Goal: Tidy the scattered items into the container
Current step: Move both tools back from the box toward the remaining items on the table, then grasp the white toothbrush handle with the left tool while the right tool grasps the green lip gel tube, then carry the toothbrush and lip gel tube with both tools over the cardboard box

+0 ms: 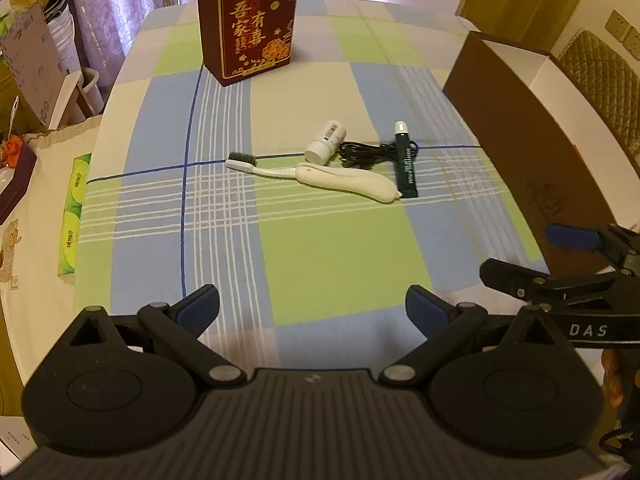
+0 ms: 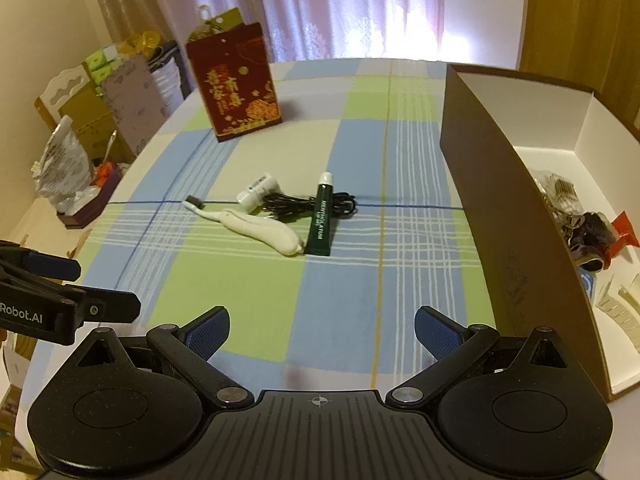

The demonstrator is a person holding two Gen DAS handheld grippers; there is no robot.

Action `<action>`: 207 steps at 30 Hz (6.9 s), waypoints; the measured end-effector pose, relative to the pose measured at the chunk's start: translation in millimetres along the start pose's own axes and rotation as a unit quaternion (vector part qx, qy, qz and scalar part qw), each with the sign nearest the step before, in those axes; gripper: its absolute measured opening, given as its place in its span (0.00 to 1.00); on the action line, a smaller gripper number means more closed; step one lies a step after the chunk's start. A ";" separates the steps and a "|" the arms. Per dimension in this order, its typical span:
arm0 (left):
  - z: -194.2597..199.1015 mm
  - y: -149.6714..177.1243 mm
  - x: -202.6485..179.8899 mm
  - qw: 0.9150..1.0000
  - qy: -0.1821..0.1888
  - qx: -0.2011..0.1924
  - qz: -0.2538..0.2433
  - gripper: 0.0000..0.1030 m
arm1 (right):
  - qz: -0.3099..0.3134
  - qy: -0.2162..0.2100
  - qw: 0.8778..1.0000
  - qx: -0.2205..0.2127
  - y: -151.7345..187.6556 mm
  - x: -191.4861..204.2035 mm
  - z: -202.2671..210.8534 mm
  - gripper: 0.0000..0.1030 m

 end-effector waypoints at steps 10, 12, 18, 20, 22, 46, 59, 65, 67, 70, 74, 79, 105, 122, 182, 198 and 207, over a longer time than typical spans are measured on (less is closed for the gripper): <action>-32.8 -22.5 6.6 1.000 -0.007 0.007 0.021 0.93 | -0.012 -0.001 1.000 0.005 -16.7 -13.3 -35.6 1.00; -39.2 -29.0 7.6 1.000 -0.006 0.006 0.025 0.92 | -0.013 -0.006 1.000 0.003 -21.1 -14.2 -41.2 1.00; -56.3 -51.3 7.0 0.999 -0.005 0.005 0.039 0.87 | -0.011 -0.009 1.000 -0.005 -33.9 -20.2 -56.3 1.00; -61.2 -58.5 6.1 0.999 -0.007 0.005 0.040 0.84 | -0.015 -0.010 1.000 -0.009 -37.9 -24.2 -60.6 1.00; -66.3 -64.9 5.8 0.999 -0.006 0.005 0.046 0.80 | -0.014 -0.011 1.000 -0.013 -41.9 -26.8 -63.7 1.00; -108.3 -94.1 11.7 0.995 0.009 -0.004 0.096 0.35 | -0.008 -0.031 0.999 -0.022 -64.8 -34.0 -90.9 0.68; -105.9 -101.2 16.7 0.986 0.036 0.016 0.165 0.41 | -0.012 -0.026 0.999 -0.017 -58.8 -39.4 -92.2 0.68; -115.0 -102.4 17.3 0.989 0.013 0.019 0.148 0.43 | -0.016 -0.023 1.000 -0.015 -55.9 -42.3 -93.0 0.68; -112.0 -101.9 16.9 0.991 0.015 0.014 0.129 0.39 | -0.015 -0.024 1.000 -0.012 -54.2 -41.5 -93.7 0.68; -108.2 -100.2 18.8 0.993 0.025 0.017 0.117 0.29 | -0.013 -0.026 1.000 -0.010 -52.5 -38.8 -95.2 0.68; -109.0 -100.1 23.1 0.985 0.044 0.027 0.163 0.25 | -0.009 -0.027 1.000 -0.008 -51.7 -35.3 -96.0 0.68; -114.6 -103.0 14.6 0.987 0.030 0.027 0.158 0.35 | -0.009 -0.024 1.000 -0.007 -50.4 -37.1 -95.7 0.68; -123.9 -108.5 13.0 0.986 0.005 0.050 0.159 0.45 | -0.008 -0.017 1.000 0.005 -43.0 -34.9 -98.0 0.68; -115.9 -79.6 6.0 0.996 -0.071 0.036 0.033 0.37 | -0.009 -0.016 1.000 0.009 -34.4 -40.0 -95.8 0.68; -60.1 20.8 68.2 0.996 -0.070 0.051 0.029 0.38 | 0.083 -0.025 0.995 0.044 15.5 -5.8 -72.2 0.74; -39.1 15.8 31.2 1.000 -0.014 0.013 0.020 0.17 | 0.081 -0.039 0.995 0.041 22.0 -6.7 -45.0 0.19; -48.0 19.3 10.7 0.999 -0.017 0.036 0.027 0.17 | 0.076 -0.067 0.995 0.023 15.7 -11.7 -18.3 0.19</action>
Point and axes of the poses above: each gripper's, at about its wrist camera, not at the fingertips, and z roughly against the way its jaws point, x to its left, y to its underside, the point moved 9 cm from there along -z, roughly the way its jaws point, and after that the axes turned 5 degrees about x, right-handed, at the moved point
